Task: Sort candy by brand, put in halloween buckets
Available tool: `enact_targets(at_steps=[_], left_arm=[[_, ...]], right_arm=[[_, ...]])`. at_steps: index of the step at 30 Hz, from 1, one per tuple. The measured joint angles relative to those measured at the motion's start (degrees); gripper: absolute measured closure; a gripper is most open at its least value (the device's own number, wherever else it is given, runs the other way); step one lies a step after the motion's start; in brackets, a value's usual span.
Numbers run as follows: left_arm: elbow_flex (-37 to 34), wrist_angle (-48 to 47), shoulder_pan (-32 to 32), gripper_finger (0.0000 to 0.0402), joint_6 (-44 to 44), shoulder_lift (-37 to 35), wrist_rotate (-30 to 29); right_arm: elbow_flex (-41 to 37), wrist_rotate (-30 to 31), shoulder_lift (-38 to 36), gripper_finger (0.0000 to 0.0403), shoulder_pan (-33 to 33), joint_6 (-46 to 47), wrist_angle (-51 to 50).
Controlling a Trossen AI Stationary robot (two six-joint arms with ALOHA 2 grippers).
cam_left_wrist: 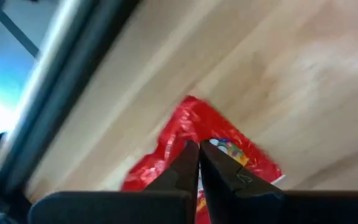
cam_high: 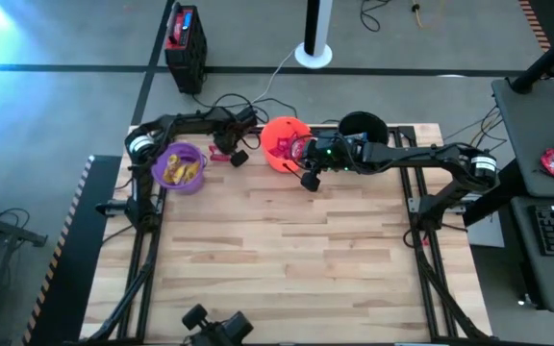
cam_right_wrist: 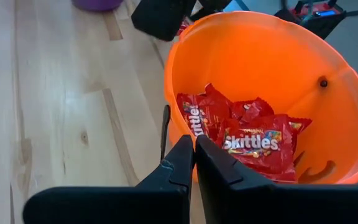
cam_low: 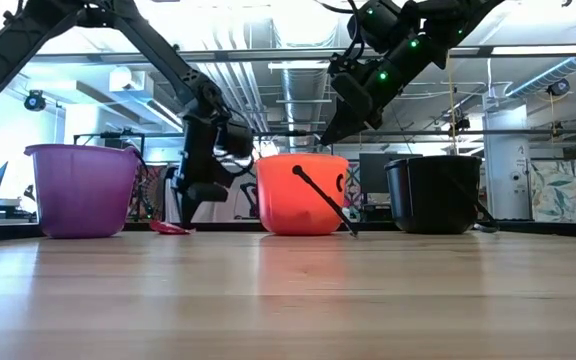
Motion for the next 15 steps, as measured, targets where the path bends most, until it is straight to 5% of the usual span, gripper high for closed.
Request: enact_targets(at_steps=[10,15], left_arm=[[1.3,-0.7,-0.3,0.0402,0.9,-11.1,-3.0],[-1.5,-0.4,-5.8,0.0402,-1.2,-20.6,-3.0]], right_arm=[[0.0,0.0,0.0,0.0390,0.3,0.3,1.8],[2.6,-0.1,1.6,0.0390,2.0,0.0,4.1]])
